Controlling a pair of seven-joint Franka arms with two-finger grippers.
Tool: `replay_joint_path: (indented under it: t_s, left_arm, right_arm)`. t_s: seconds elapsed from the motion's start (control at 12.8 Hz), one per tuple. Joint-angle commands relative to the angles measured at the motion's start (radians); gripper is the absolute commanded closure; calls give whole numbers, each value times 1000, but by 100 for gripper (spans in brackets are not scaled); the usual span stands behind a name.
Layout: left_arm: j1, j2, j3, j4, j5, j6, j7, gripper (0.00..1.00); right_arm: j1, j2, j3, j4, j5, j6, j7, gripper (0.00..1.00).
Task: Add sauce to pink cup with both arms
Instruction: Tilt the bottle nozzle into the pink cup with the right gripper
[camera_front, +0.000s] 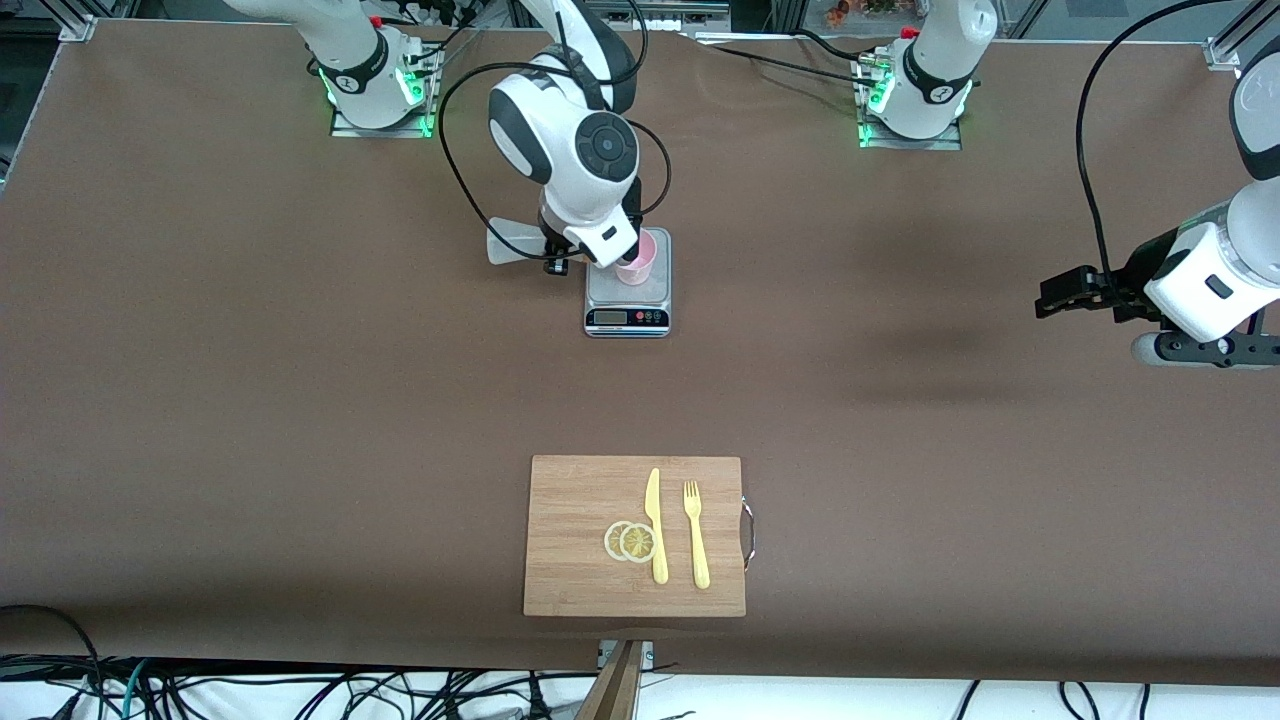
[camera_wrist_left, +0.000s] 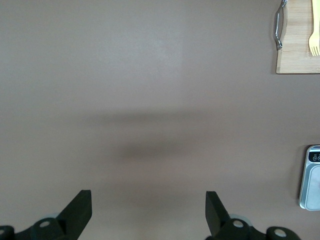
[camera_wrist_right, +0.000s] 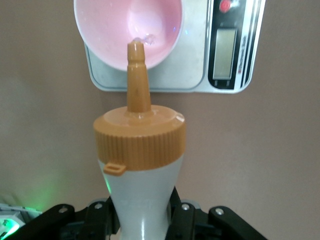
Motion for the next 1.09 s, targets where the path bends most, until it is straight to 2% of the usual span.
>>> replay_joint_path:
  t_s: [0.0, 0.39, 1.01]
  left_arm:
    - [4, 6, -1, 15, 5, -14, 23, 0]
    - [3, 6, -1, 15, 5, -14, 23, 0]
    - [3, 4, -1, 15, 5, -14, 23, 0]
  right_arm:
    - [73, -19, -9, -10, -76, -45, 99, 91]
    - [89, -9, -10, -5, -112, -51, 127, 91]
    - [85, -12, -14, 1, -109, -47, 147, 90]
